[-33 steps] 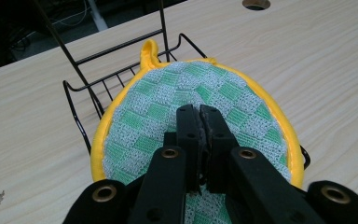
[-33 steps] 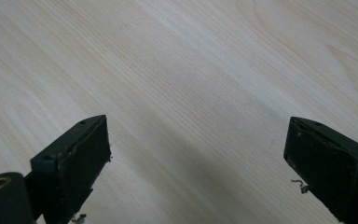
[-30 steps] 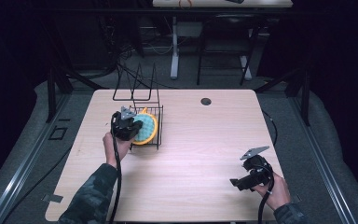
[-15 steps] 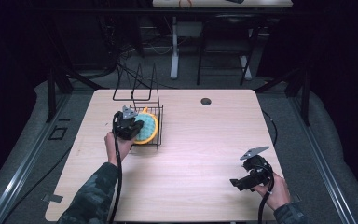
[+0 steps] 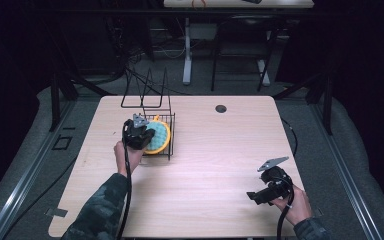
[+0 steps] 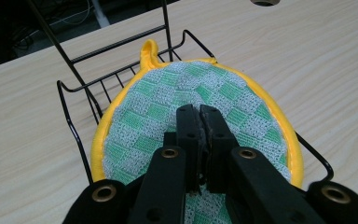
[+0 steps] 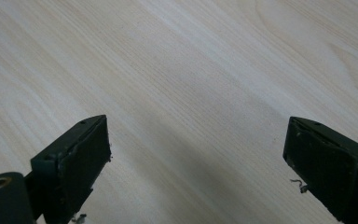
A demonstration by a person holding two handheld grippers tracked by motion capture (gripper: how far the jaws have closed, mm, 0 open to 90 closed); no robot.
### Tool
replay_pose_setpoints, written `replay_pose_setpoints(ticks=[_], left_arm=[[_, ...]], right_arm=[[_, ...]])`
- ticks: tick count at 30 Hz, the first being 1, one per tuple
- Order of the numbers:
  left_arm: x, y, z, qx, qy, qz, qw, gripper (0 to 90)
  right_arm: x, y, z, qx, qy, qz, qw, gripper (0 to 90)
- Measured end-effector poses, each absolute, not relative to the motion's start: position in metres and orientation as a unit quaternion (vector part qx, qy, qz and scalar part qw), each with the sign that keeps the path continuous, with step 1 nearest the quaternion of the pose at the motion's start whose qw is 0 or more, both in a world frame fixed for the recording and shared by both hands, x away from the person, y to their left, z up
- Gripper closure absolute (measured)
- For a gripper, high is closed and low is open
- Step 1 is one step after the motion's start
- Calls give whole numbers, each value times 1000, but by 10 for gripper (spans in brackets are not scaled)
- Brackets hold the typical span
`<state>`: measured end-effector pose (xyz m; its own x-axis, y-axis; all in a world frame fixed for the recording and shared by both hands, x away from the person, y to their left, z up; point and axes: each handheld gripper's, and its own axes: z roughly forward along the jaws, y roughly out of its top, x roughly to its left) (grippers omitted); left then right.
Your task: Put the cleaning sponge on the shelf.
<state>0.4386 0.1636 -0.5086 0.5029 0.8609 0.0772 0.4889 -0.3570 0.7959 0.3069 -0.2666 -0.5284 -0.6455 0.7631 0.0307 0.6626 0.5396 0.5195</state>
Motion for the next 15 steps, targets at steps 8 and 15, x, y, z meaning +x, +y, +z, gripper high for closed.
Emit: replay_pose_setpoints(ticks=[8,15], left_arm=[[442,161,-514,789,430,249,362,878],[446,161,-518,788,435,248,359,877]], right_arm=[[307,-267,-528,408,872,251,98,67],[307,-266,-529,408,873,251,97,68]])
